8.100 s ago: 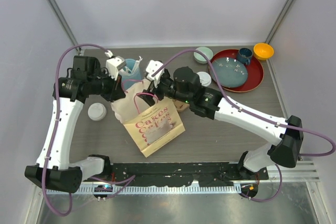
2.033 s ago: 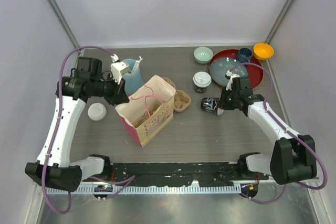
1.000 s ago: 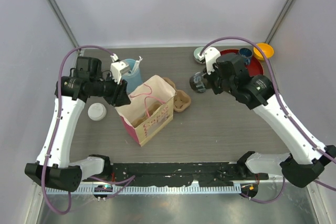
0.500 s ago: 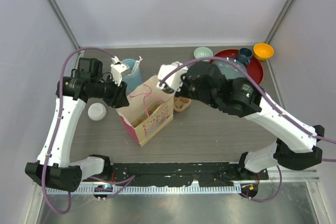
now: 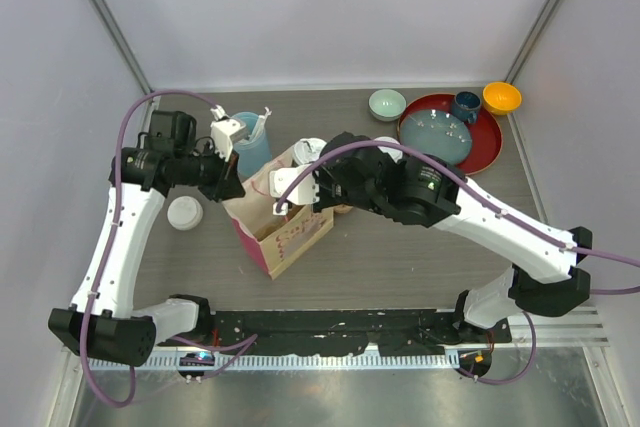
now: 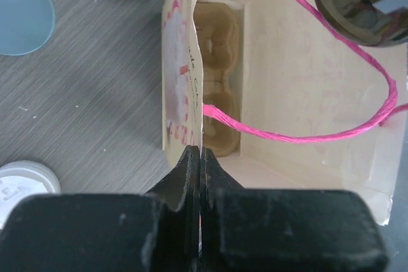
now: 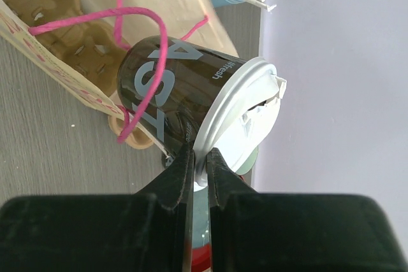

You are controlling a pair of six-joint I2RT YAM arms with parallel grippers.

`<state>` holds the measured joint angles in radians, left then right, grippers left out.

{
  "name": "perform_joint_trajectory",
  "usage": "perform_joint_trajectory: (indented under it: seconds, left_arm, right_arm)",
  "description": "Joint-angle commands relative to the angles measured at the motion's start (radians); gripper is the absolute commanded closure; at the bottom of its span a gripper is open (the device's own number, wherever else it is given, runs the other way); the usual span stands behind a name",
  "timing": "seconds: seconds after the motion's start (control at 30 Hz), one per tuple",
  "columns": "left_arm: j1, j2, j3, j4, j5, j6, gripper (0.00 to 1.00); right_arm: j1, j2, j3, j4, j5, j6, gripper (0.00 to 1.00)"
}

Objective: Pack the takeout coffee

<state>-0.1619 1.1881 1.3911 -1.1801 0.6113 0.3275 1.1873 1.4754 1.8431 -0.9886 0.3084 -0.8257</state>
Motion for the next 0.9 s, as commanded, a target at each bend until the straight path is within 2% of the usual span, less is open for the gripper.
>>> perform_joint_trajectory:
  seconds: [0.0,0.27,0.4,0.5,0.73,0.87]
  left_arm:
    - [-0.004,-0.021,-0.029,0.091,-0.09,-0.074,1.0]
    - [-0.004,-0.018,-0.037,0.103,-0.079,-0.091,1.0]
    - [-0.004,-0.016,-0.03,0.074,0.036,-0.056,1.0]
    - [-0.005,-0.015,-0.03,0.066,0.059,-0.042,1.0]
    - [-0.007,-0.012,-0.035,0.057,0.077,-0.024,1.0]
    - [-0.008,-0.01,-0.018,0.089,-0.005,-0.053,1.0]
  right_arm:
    - [0.003,-0.016,-0.021,0.018,-0.005,-0.036,0.99]
    - [0.003,0.014,-0.114,0.013,-0.04,-0.053,0.99]
    - [0.003,0.058,-0.119,0.06,-0.038,-0.105,0.99]
    - [-0.002,0.111,-0.088,0.076,-0.052,-0.157,0.99]
    - [-0.048,0.212,-0.036,0.004,-0.236,-0.174,0.99]
    - [-0.077,0.207,-0.047,-0.007,-0.36,-0.139,0.99]
